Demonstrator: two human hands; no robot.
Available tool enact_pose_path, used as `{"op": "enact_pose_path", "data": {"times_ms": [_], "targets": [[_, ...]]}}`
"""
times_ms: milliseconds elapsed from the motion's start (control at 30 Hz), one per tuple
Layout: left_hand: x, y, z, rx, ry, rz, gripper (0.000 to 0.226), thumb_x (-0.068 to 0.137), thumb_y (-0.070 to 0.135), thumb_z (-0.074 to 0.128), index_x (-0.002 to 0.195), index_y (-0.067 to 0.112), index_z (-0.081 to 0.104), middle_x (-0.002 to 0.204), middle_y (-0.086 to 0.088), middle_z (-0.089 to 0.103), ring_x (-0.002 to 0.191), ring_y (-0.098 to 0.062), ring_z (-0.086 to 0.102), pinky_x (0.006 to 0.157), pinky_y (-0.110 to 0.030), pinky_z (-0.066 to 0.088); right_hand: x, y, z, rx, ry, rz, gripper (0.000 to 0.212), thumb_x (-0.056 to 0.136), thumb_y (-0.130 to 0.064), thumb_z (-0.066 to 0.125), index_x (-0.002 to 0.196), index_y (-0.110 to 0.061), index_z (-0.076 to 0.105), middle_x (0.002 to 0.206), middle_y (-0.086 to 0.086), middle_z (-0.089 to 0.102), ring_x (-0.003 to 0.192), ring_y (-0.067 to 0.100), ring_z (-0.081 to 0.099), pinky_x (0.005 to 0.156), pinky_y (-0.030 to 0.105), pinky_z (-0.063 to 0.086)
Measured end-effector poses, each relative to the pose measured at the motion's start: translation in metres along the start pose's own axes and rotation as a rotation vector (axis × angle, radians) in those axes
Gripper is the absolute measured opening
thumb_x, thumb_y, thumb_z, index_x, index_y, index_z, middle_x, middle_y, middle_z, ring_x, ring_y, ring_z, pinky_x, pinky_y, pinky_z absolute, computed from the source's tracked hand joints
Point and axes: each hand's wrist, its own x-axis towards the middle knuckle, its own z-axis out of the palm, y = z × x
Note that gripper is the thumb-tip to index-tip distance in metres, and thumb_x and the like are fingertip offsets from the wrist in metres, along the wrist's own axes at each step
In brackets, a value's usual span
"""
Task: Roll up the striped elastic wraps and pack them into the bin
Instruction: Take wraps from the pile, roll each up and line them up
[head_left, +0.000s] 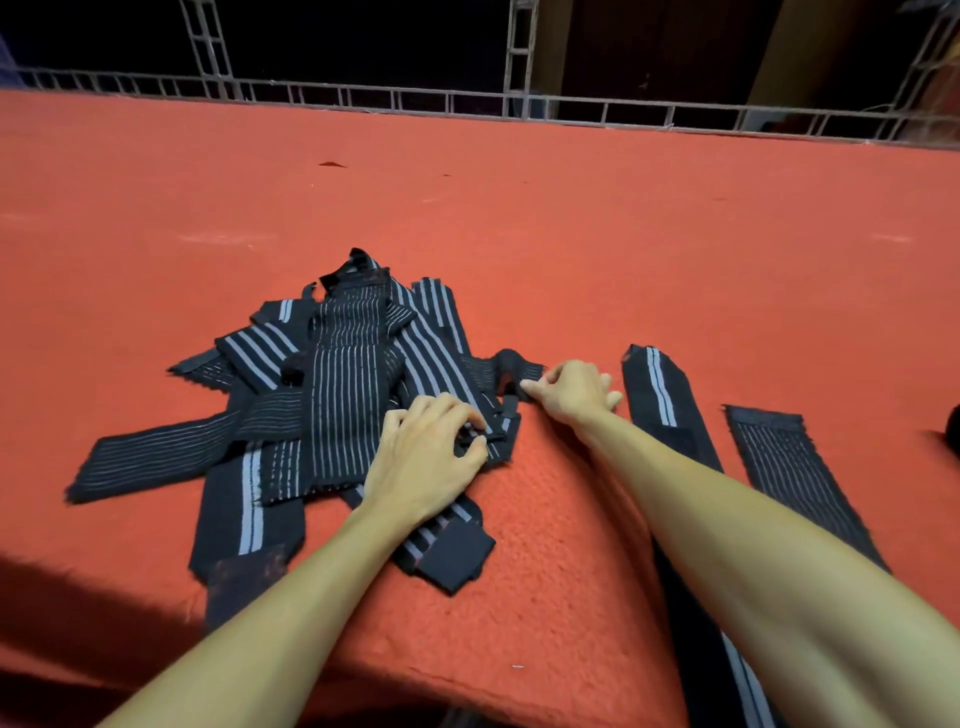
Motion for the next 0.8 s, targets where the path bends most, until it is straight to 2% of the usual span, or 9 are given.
{"op": "enact_pose_path", "data": {"times_ms": [100, 167, 233, 333, 467, 567, 633, 700, 800], "targets": [[-0.001, 0.0, 0.001, 0.02, 0.001, -0.003, 0.014, 0.091, 0.041, 0.046, 0.099, 0.036, 0.056, 0.103, 0.02, 0.052, 0.109, -0.001, 0.041, 0.099, -0.032, 0.028, -0.006, -0.004, 0.005, 0.102, 0.052, -0.052, 0.023, 0.089, -0.048, 0.059, 0.085, -0.026, 0.063, 0.115, 0.002, 0.065, 0.123, 0.031, 0.044, 0.095, 0.041, 0.027], [-0.002, 0.002, 0.0, 0.038, 0.011, -0.004, 0.014, 0.091, 0.04, 0.046, 0.099, 0.036, 0.056, 0.103, 0.02, 0.053, 0.109, -0.002, 0.043, 0.098, -0.033, 0.028, -0.007, -0.006, 0.002, 0.186, 0.025, -0.036, 0.041, 0.088, -0.058, 0.053, 0.109, -0.024, 0.06, 0.123, 0.001, 0.062, 0.126, 0.031, 0.043, 0.1, 0.044, 0.025], [-0.002, 0.004, 0.001, 0.052, 0.015, -0.007, 0.014, 0.091, 0.04, 0.047, 0.1, 0.035, 0.057, 0.104, 0.019, 0.053, 0.109, -0.003, 0.044, 0.097, -0.033, 0.029, -0.006, -0.01, 0.0, 0.199, -0.041, -0.016, 0.056, 0.085, -0.067, 0.05, 0.119, -0.023, 0.057, 0.126, 0.002, 0.06, 0.128, 0.031, 0.041, 0.101, 0.045, 0.024], [-0.002, 0.004, 0.001, 0.064, 0.013, -0.013, 0.015, 0.091, 0.04, 0.047, 0.101, 0.035, 0.057, 0.105, 0.019, 0.054, 0.11, -0.004, 0.044, 0.097, -0.034, 0.029, -0.006, -0.018, 0.003, 0.12, -0.08, -0.019, 0.053, 0.079, -0.066, 0.059, 0.107, -0.021, 0.064, 0.119, 0.004, 0.063, 0.125, 0.032, 0.044, 0.097, 0.044, 0.026], [-0.002, 0.004, 0.002, 0.062, 0.01, -0.013, 0.015, 0.091, 0.04, 0.046, 0.1, 0.035, 0.057, 0.105, 0.019, 0.054, 0.109, -0.003, 0.043, 0.097, -0.033, 0.029, -0.008, -0.018, 0.011, 0.124, 0.021, -0.048, 0.028, 0.083, -0.043, 0.067, 0.106, -0.027, 0.069, 0.111, 0.001, 0.07, 0.119, 0.026, 0.052, 0.09, 0.037, 0.027], [-0.001, 0.003, 0.001, 0.082, 0.02, 0.005, 0.016, 0.091, 0.04, 0.045, 0.1, 0.035, 0.056, 0.105, 0.019, 0.053, 0.108, -0.003, 0.044, 0.097, -0.033, 0.029, -0.014, -0.01, 0.003, 0.254, 0.032, -0.064, 0.023, 0.085, -0.034, 0.064, 0.105, -0.027, 0.073, 0.107, 0.002, 0.072, 0.113, 0.023, 0.058, 0.095, 0.033, 0.037], [-0.002, 0.004, 0.002, 0.107, 0.013, 0.001, 0.017, 0.092, 0.04, 0.043, 0.101, 0.034, 0.056, 0.105, 0.019, 0.053, 0.108, -0.003, 0.045, 0.097, -0.032, 0.028, -0.021, -0.002, -0.013, 0.424, 0.042, -0.064, 0.021, 0.085, -0.026, 0.065, 0.102, -0.021, 0.075, 0.103, 0.004, 0.073, 0.104, 0.02, 0.062, 0.085, 0.027, 0.044], [-0.002, 0.009, 0.002, 0.136, 0.011, -0.025, 0.018, 0.092, 0.039, 0.042, 0.101, 0.032, 0.055, 0.105, 0.017, 0.053, 0.107, -0.005, 0.046, 0.098, -0.034, 0.026, -0.029, 0.007, -0.032, 0.501, 0.072, -0.083, 0.02, 0.086, -0.021, 0.066, 0.102, -0.016, 0.075, 0.101, 0.004, 0.072, 0.096, 0.015, 0.058, 0.078, 0.021, 0.039], [0.006, 0.024, -0.004, 0.212, -0.056, -0.097, 0.019, 0.09, 0.034, 0.041, 0.1, 0.026, 0.055, 0.105, 0.011, 0.054, 0.106, -0.013, 0.049, 0.102, -0.04, 0.025, -0.039, 0.011, -0.05, 0.506, 0.091, -0.124, 0.014, 0.083, -0.022, 0.067, 0.092, -0.017, 0.076, 0.092, 0.003, 0.073, 0.093, 0.018, 0.06, 0.079, 0.024, 0.04]]}}
